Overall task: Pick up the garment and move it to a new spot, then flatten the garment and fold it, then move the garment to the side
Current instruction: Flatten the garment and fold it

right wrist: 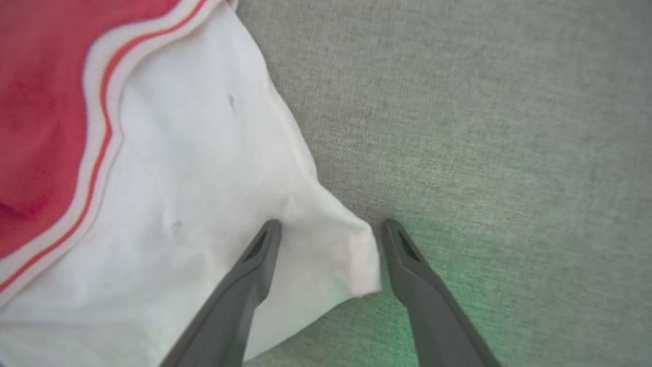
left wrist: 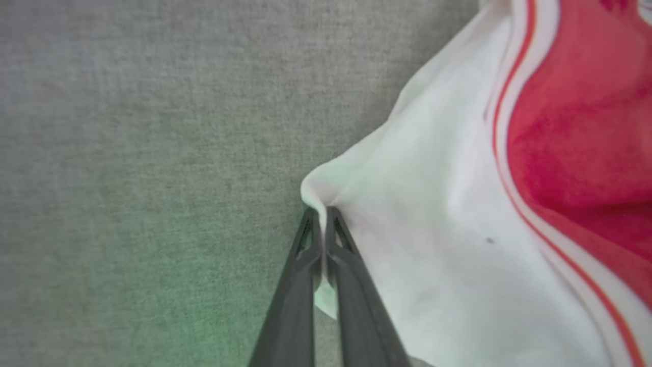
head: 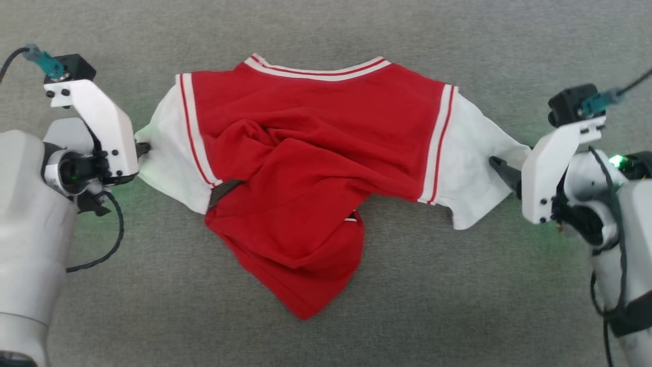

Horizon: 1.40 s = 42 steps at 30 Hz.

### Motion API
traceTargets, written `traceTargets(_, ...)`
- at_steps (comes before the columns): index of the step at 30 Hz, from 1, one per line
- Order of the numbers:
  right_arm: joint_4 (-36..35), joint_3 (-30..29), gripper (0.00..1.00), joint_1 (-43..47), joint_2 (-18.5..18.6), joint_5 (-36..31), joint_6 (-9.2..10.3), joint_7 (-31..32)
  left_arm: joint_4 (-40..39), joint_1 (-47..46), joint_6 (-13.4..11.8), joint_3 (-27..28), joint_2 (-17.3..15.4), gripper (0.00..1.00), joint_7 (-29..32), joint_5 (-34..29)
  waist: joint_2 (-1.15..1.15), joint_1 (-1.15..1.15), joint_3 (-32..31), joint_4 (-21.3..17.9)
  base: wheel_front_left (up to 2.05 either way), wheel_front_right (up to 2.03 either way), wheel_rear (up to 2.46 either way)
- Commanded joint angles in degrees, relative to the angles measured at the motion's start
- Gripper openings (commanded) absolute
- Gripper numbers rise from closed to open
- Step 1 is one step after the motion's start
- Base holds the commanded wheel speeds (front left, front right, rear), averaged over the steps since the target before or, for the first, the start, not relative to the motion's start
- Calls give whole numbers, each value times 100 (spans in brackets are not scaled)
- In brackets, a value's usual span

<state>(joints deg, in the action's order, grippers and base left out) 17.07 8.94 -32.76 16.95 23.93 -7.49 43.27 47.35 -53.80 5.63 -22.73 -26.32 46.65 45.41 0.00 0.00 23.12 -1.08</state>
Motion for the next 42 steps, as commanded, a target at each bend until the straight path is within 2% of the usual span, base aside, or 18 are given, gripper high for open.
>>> traceTargets(1, 356, 209, 100, 84, -46, 174, -1, 490, 126, 139, 51, -115, 204, 0, -14, 32, 0, 0, 23, 94, 0, 0, 0)
traceTargets(3, 567, 483, 100, 145, -6, 308, -5, 950, 167, 145, 71, -137, 236, 0, -59, 44, 0, 0, 4, 144, 0, 0, 0)
traceTargets(4, 643, 548, 78, 173, 11, 406, -7, 1122, 193, 154, 82, -143, 254, 0, -79, 48, 0, 0, -13, 165, 0, 0, 0)
traceTargets(5, 643, 548, 78, 173, 11, 406, -7, 1122, 193, 154, 82, -143, 254, 0, -79, 48, 0, 0, -13, 165, 0, 0, 0)
traceTargets(6, 681, 611, 22, 170, 55, 444, -8, 1238, 219, 167, 89, -147, 279, 0, -106, 63, 0, 0, -38, 190, 0, 0, 0)
traceTargets(7, 702, 647, 0, 147, 118, 445, -7, 1296, 244, 184, 97, -142, 292, 0, -136, 84, 0, 0, -64, 212, 0, 0, 0)
traceTargets(14, 295, 362, 0, -144, 373, 603, 0, 883, 242, 92, 121, -88, 183, 0, -479, 93, 0, 0, -456, 312, 0, 0, 0)
traceTargets(24, -336, -62, 0, -661, 548, 609, 0, 496, -456, -445, 159, -143, -107, 0, -677, 11, 0, 0, -1211, 360, 0, 0, 0)
traceTargets(33, -572, -122, 0, -1255, 508, 344, 0, 101, -988, -993, 144, -38, -310, 0, -698, 42, 0, 0, -1858, 318, 0, 0, 0)
traceTargets(42, -555, -9, 0, -1993, 576, 364, 1, -373, -1360, -1427, 158, 31, -394, 0, -889, 41, 0, 0, -2285, 262, 0, 0, 0)
